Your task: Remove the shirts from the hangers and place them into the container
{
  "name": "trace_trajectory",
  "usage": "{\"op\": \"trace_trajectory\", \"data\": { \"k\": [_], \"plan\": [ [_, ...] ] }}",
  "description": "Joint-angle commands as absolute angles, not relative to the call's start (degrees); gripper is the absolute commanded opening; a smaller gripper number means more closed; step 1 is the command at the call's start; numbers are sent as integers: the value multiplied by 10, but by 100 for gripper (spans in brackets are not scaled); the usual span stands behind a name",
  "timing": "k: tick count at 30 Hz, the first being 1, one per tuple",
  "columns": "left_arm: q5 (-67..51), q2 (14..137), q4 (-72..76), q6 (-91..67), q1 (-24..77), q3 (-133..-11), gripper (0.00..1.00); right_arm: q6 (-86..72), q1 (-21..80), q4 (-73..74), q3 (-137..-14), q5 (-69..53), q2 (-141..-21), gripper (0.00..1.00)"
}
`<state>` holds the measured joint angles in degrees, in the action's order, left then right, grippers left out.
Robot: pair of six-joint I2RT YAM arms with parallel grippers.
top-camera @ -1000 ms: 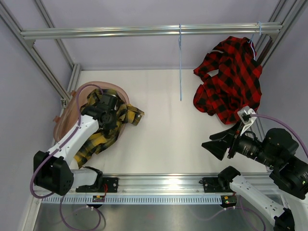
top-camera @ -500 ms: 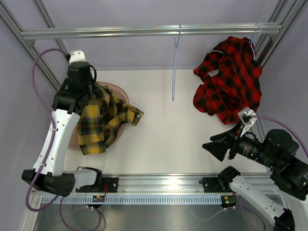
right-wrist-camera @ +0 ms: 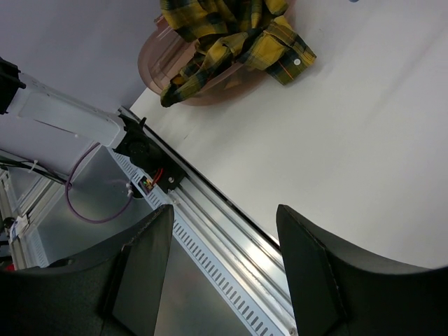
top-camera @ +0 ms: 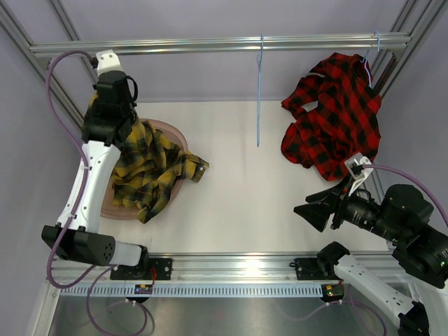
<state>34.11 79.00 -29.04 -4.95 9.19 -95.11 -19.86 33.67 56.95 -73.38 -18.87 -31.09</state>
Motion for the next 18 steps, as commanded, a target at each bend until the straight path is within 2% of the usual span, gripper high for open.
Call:
{"op": "trace_trajectory", "data": {
  "k": [1,5,9,10,11,14,18],
  "plan": [
    [321,783,-313,-118,87,-906,0,-183,336,571,-744,-179,-320,69],
    [259,738,-331,-243,87,-731,0,-183,336,563,-737,-184,-321,69],
    [243,701,-337,-294,88,-627,2,-184,336,562,-735,-192,-317,69],
    [240,687,-340,-299,87,-614,36,-185,336,563,-734,-192,-315,69],
    [239,680,-343,-299,88,-600,52,-185,336,563,-732,-192,-313,69],
    [245,645,-345,-274,101,-599,67,-191,336,561,-726,-195,-303,69],
    [252,620,-345,-242,162,-636,76,-199,336,549,-715,-201,-298,69]
  ]
}}
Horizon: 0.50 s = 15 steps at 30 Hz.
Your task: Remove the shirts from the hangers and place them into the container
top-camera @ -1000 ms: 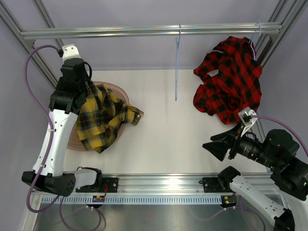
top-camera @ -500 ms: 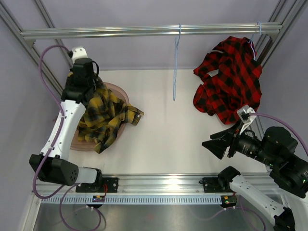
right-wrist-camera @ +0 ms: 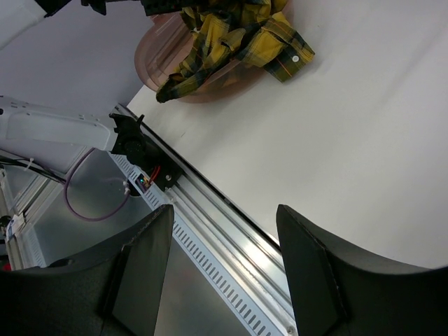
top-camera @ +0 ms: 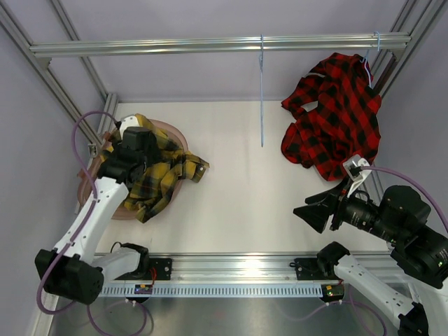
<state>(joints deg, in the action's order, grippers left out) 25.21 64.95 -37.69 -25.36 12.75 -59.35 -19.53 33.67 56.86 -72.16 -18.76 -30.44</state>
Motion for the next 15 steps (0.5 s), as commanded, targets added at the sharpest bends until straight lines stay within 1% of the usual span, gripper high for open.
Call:
{"op": "trace_trajectory", "data": {
  "k": [1,2,6,8,9,12,13,15],
  "plan": [
    [248,626,-348,-228,191,-660,76,-202,335,545,-713,-204,-298,69],
    [240,634,-351,-222,204,-674,76,-204,336,543,-712,-206,-297,69],
    [186,714,-356,-205,265,-730,70,-209,336,535,-711,-207,-300,69],
    [178,753,-362,-192,286,-764,70,-211,335,535,-710,-206,-299,69],
    [179,798,-370,-188,296,-779,70,-211,336,535,-711,-207,-300,69],
    [210,867,-395,-167,348,-839,70,-213,336,538,-713,-205,-299,69],
    [247,910,-410,-157,360,-854,70,-213,336,540,-714,-203,-298,69],
    [291,946,-425,-144,382,-899,70,-213,336,545,-715,-201,-295,69]
  ]
}}
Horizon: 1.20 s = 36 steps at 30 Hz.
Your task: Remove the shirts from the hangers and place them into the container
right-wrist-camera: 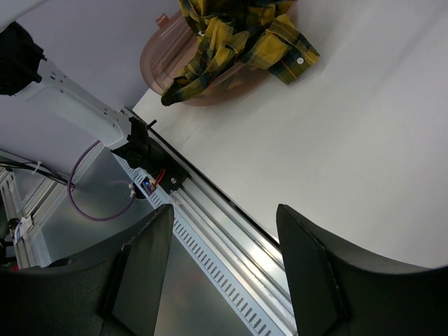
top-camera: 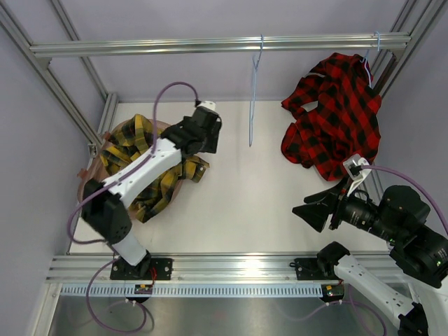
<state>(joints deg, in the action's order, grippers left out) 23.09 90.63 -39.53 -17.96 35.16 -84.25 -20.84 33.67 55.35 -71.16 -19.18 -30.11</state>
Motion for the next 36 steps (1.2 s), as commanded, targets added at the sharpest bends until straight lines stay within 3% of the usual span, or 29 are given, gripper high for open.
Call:
{"op": "trace_trajectory", "data": {
  "k": [1,13,36],
  "plan": [
    [314,975,-432,-128,402,-910,70,-211,336,548,-716,-197,-294,69],
    [413,1046,-471,-74,425,-935,77,-207,335,563,-723,-188,-287,69],
    [517,1115,-528,-48,474,-897,78,-217,336,550,-714,-199,-277,69]
  ]
}}
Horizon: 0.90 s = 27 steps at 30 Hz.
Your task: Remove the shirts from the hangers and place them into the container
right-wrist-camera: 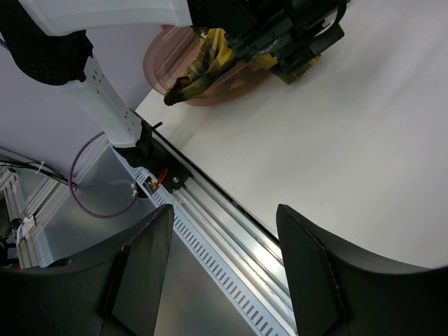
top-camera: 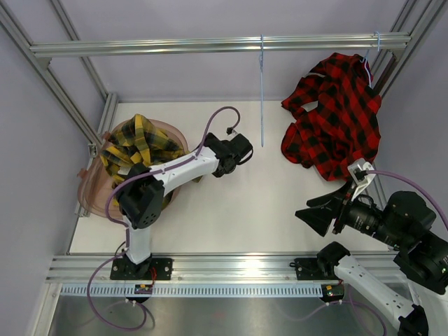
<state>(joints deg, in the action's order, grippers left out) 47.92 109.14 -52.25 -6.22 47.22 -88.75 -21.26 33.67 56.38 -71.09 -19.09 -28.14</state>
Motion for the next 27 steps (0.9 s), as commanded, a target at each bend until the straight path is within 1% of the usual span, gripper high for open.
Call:
{"op": "trace_trajectory", "data": {
  "k": [1,6,11,13,16,18,19,20,23,26,27],
  "plan": [
    [520,1120,-527,-47,474,-900,78,-218,336,550,-715,-198,-275,70],
    [533,1144,-533,-42,474,-904,78,-217,336,556,-717,-192,-272,69],
    [583,1164,-520,-32,474,-908,78,-218,335,553,-715,-194,-272,69],
    [599,1175,-513,-24,474,-911,74,-221,336,553,-715,-196,-271,69],
    [623,1191,-494,-4,473,-912,70,-221,336,554,-715,-199,-270,69],
    [623,1199,-488,-4,468,-920,61,-221,335,556,-716,-194,-266,69],
    [622,1201,-488,-4,467,-924,56,-221,336,557,-716,-193,-266,69],
    [621,1205,-487,-4,464,-926,39,-221,336,559,-717,-192,-265,69],
    [617,1206,-481,-4,461,-933,18,-221,336,561,-718,-194,-263,69],
    [629,1207,-480,-4,459,-940,6,-221,336,562,-722,-194,-265,69],
    [637,1203,-478,-4,460,-940,0,-221,336,562,-722,-194,-265,69]
  ]
}}
